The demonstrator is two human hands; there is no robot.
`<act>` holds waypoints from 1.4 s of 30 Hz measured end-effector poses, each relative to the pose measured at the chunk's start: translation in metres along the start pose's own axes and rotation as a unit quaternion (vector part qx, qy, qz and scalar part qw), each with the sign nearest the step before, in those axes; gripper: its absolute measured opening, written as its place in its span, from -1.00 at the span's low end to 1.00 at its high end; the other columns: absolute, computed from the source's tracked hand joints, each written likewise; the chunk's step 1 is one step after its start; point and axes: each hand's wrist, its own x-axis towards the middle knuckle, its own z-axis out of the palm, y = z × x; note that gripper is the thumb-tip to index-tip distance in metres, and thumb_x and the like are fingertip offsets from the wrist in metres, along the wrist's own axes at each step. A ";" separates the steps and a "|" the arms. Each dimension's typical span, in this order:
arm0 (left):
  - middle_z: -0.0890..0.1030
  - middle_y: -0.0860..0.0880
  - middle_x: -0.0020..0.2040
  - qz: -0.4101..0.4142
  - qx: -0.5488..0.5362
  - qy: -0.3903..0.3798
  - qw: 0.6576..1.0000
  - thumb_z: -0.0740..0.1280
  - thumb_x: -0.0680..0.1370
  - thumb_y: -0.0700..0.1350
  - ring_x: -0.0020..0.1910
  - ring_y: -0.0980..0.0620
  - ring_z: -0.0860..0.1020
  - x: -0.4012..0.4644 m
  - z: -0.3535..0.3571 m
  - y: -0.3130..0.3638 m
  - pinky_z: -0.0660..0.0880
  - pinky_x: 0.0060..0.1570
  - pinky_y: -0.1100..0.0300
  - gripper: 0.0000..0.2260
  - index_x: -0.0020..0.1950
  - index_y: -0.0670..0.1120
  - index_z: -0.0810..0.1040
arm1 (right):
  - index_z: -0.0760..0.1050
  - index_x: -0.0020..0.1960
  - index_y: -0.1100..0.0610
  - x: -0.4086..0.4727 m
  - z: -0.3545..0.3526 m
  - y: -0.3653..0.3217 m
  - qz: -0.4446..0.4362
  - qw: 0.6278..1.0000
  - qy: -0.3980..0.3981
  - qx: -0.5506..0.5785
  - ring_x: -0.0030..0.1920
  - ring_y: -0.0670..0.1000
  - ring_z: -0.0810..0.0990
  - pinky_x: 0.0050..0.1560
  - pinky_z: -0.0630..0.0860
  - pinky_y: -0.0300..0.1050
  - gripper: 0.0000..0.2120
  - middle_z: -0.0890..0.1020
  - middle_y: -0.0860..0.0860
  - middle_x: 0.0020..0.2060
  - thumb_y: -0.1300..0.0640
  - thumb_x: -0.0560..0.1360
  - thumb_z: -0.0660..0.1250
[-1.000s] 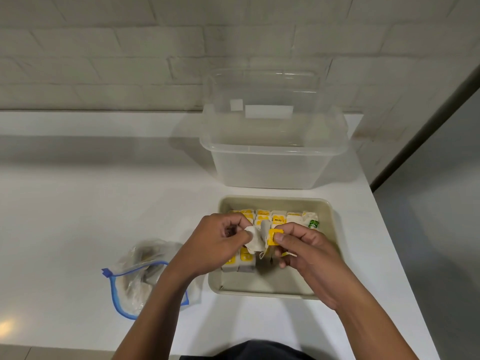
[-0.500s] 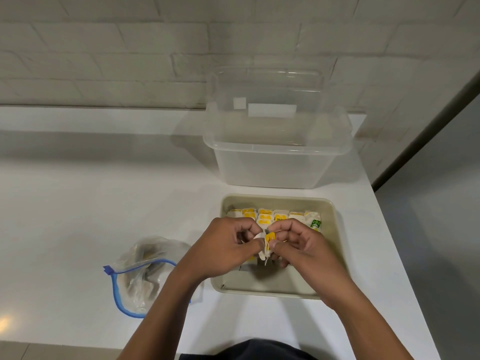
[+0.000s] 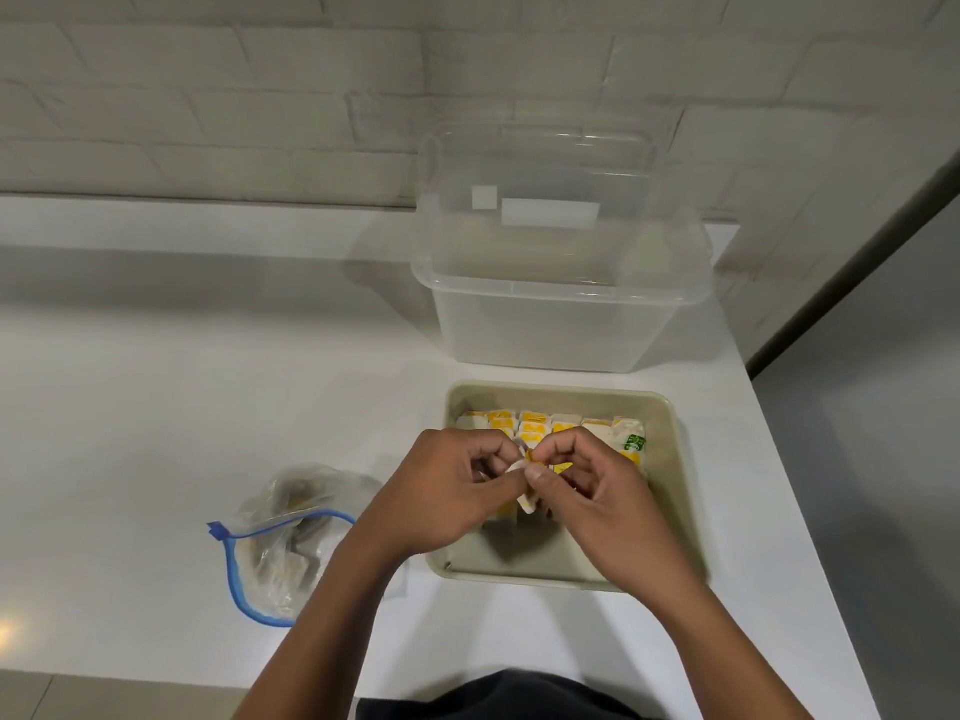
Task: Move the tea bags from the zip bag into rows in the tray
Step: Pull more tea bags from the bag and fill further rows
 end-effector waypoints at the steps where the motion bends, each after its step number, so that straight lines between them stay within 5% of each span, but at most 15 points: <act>1: 0.63 0.08 -0.31 -0.004 -0.007 -0.005 1.000 0.46 0.55 -0.10 -0.37 0.13 0.48 -0.001 -0.001 0.000 0.42 -0.27 0.24 -0.90 -0.17 0.03 0.66 | 0.56 -0.09 -0.05 0.001 -0.001 0.001 -0.005 1.000 0.001 -0.013 -0.20 0.20 0.59 -0.10 0.53 0.29 -0.93 0.65 -0.04 -0.21 0.10 0.55 0.40; 6: 0.60 0.15 -0.32 -0.022 0.032 0.021 0.999 0.45 0.53 -0.15 -0.37 0.20 0.49 -0.003 -0.010 -0.001 0.42 -0.27 0.34 -0.89 -0.17 0.04 0.66 | 0.54 -0.08 -0.06 0.002 -0.004 0.006 -0.013 0.996 -0.005 -0.091 -0.20 0.24 0.60 -0.12 0.56 0.25 -0.92 0.66 0.00 -0.24 0.00 0.59 0.32; 12: 0.62 0.08 -0.30 -0.015 0.131 0.057 0.990 0.41 0.47 -0.23 -0.33 0.12 0.54 -0.008 -0.020 -0.014 0.48 -0.26 0.30 -0.87 -0.14 0.01 0.66 | 0.52 -0.15 -0.05 0.009 -0.022 0.014 -0.007 0.972 0.016 -0.233 -0.45 -0.10 0.48 -0.36 0.39 -0.25 -0.86 0.57 -0.17 -0.38 0.10 0.59 0.34; 15: 0.63 0.07 -0.28 0.008 0.164 0.061 0.984 0.41 0.49 -0.20 -0.28 0.09 0.57 -0.009 -0.020 -0.020 0.45 -0.24 0.35 -0.88 -0.10 0.02 0.67 | 0.54 -0.14 -0.05 0.015 -0.027 0.023 0.026 0.957 -0.043 -0.286 -0.39 -0.08 0.57 -0.23 0.53 -0.16 -0.87 0.63 -0.17 -0.29 0.09 0.58 0.35; 23: 0.60 0.14 -0.29 0.015 0.192 0.066 0.979 0.45 0.52 -0.08 -0.21 0.09 0.60 -0.007 -0.019 -0.025 0.48 -0.12 0.25 -0.90 0.01 0.07 0.67 | 0.62 -0.19 -0.11 0.023 -0.023 0.039 0.077 0.905 -0.212 -0.361 -0.22 -0.23 0.57 -0.13 0.51 -0.26 -0.86 0.63 -0.17 -0.27 0.06 0.53 0.41; 30: 0.59 0.10 -0.29 0.031 0.196 0.054 0.979 0.44 0.53 -0.08 -0.23 0.06 0.57 -0.007 -0.017 -0.028 0.51 -0.10 0.09 -0.88 0.04 0.08 0.68 | 0.61 -0.09 -0.02 0.039 -0.008 0.051 0.043 0.872 -0.173 -0.456 -0.10 -0.03 0.55 -0.10 0.52 -0.06 -0.88 0.56 -0.14 -0.20 0.05 0.55 0.31; 42: 0.53 0.11 -0.30 0.023 0.220 0.021 0.975 0.38 0.50 -0.12 -0.23 0.10 0.54 -0.004 -0.018 -0.028 0.51 -0.10 0.10 -0.81 0.03 0.14 0.68 | 0.46 -0.13 -0.06 0.051 0.002 0.057 0.032 0.845 -0.119 -0.521 -0.04 0.06 0.56 -0.22 0.34 -0.12 -0.89 0.58 -0.06 -0.06 -0.01 0.57 0.27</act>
